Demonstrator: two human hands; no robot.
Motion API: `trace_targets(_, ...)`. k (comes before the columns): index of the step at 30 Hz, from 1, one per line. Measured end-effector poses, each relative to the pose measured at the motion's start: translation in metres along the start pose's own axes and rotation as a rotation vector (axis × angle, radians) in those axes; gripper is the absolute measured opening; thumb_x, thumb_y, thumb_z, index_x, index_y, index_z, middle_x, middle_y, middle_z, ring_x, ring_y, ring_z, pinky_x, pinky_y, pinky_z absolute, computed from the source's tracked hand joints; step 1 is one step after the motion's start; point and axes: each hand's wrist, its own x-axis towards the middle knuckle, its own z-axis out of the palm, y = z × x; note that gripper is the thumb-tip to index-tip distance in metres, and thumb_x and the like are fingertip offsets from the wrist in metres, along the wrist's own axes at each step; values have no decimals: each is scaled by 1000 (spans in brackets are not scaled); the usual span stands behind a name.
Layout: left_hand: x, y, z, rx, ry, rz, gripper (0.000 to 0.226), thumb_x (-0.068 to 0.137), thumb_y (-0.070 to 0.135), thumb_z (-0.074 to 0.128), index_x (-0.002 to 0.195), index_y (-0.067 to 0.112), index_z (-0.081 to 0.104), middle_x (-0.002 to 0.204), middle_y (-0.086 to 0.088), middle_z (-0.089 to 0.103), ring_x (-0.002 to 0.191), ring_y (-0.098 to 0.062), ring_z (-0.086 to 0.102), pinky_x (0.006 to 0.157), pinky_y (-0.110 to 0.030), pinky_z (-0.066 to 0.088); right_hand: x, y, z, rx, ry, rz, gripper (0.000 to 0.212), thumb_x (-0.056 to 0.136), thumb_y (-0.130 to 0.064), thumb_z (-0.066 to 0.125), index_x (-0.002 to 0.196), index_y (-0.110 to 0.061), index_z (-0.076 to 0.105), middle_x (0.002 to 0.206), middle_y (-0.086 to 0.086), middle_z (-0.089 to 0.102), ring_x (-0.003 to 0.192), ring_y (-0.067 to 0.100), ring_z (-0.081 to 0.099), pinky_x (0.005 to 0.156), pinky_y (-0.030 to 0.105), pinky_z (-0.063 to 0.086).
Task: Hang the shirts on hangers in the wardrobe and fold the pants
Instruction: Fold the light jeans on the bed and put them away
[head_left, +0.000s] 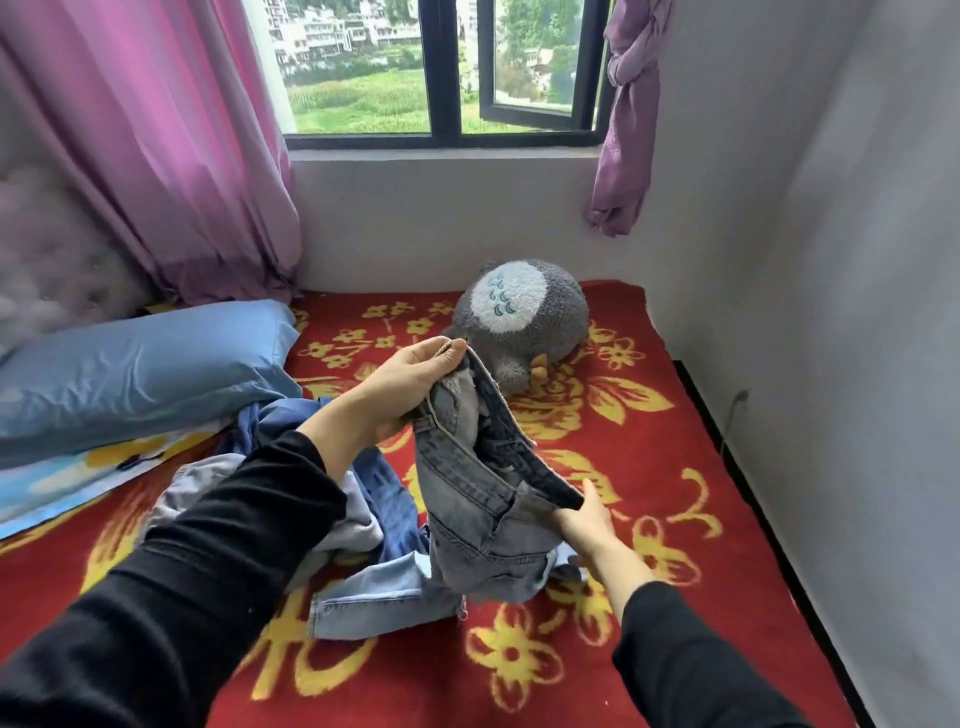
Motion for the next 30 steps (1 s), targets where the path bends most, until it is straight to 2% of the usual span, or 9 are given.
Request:
trace_targets(2,-8,6,-11,0,-7,-40,25,83,38,62,93,15,60,76,-2,64,60,-12,62,55,-23,53,1,-4,3,-27,125,49,74,84,-31,63,148,-27,25,140,16,28,106,35,50,85,32,43)
trace_targets(4,-14,12,-24,24,-12,-79,33,82,33,64,105,10,58,80,-6,62,63,-15,59,61,-27,51,2,-7,3,-155,144,40,42,83,-33,60,123,-24,54,131,15,34,94,31,44,79,29,40)
trace_targets(7,-20,21,-40,11,-19,-101,24,78,9,71,100,5,61,79,-12,64,63,-21,61,62,-30,53,4,-8,5,-447,108,50,7,82,-25,55,85,-24,61,127,15,35,112,32,39,92,34,41)
trace_targets(12,-10,24,-72,649,466,-65,22,73,-3,56,69,17,66,61,-2,59,57,-21,53,58,-27,48,9,-36,-9,-364,185,-35,34,94,-23,39,122,-12,54,136,23,46,125,39,45,97,39,40)
trace_targets(16,-12,12,-94,1156,704,-223,22,76,11,49,91,22,61,92,-8,64,85,-32,62,76,-35,51,8,-106,-53,-58,440,-152,35,96,-23,37,114,-1,57,122,26,59,113,41,56,91,40,43)
trace_targets(20,11,25,-64,281,595,-288,29,88,4,30,93,7,59,67,-17,66,49,-30,65,48,-35,56,-6,-187,-99,451,365,-180,38,97,-20,31,100,8,57,78,28,67,55,36,68,50,43,57)
trace_targets(24,58,99,-44,74,480,186,26,90,-1,42,100,13,62,90,-13,63,66,-19,61,56,-24,48,-20,-251,-156,449,654,-448,32,99,-14,34,120,0,52,121,23,59,103,36,60,90,37,44)
trace_targets(27,76,149,-37,185,533,789,34,91,-2,42,99,24,62,106,1,62,87,2,62,74,-13,49,-35,-262,-188,146,951,-853,29,94,-11,34,117,0,47,116,25,56,102,39,54,85,39,40)
trace_targets(30,87,122,-58,441,619,841,41,88,8,39,105,41,57,108,15,62,94,1,58,80,-8,44,-22,-230,-198,-167,1031,-966,26,91,-10,33,110,0,49,107,25,59,94,43,54,83,51,44)
